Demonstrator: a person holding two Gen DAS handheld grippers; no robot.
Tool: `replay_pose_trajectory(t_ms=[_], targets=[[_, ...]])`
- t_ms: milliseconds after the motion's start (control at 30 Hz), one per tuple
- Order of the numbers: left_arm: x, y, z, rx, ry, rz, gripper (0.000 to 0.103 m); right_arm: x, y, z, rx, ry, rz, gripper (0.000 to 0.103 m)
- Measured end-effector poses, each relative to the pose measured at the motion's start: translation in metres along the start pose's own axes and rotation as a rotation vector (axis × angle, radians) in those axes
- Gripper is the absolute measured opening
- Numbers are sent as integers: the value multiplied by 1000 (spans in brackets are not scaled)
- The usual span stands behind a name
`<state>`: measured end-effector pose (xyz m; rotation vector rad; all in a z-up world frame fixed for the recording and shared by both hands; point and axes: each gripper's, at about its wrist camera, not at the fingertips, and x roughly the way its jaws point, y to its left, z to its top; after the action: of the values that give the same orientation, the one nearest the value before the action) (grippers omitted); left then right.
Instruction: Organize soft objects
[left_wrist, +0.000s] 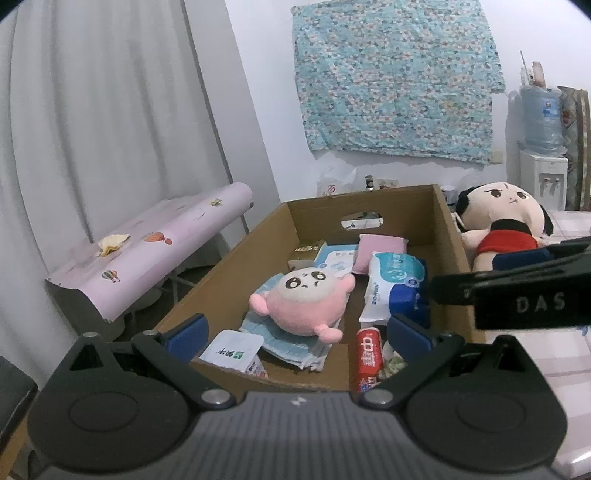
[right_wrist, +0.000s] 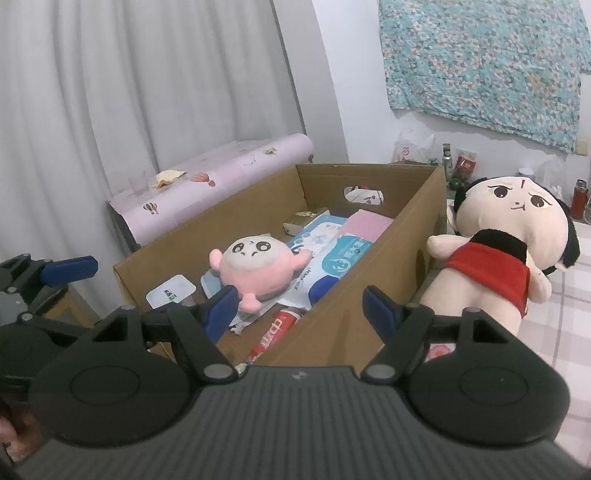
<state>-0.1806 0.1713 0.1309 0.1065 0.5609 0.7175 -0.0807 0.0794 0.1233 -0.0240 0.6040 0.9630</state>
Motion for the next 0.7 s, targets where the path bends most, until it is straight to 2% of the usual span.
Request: replay_pose_trajectory(t_ms=[333,700], targets=[[3,-1,-8,9,14,7,103,0,-1,0,6,-2,-7,75],[2,2,-12,-33,16,-20,103,0,-2,0,4,-1,-12,76]])
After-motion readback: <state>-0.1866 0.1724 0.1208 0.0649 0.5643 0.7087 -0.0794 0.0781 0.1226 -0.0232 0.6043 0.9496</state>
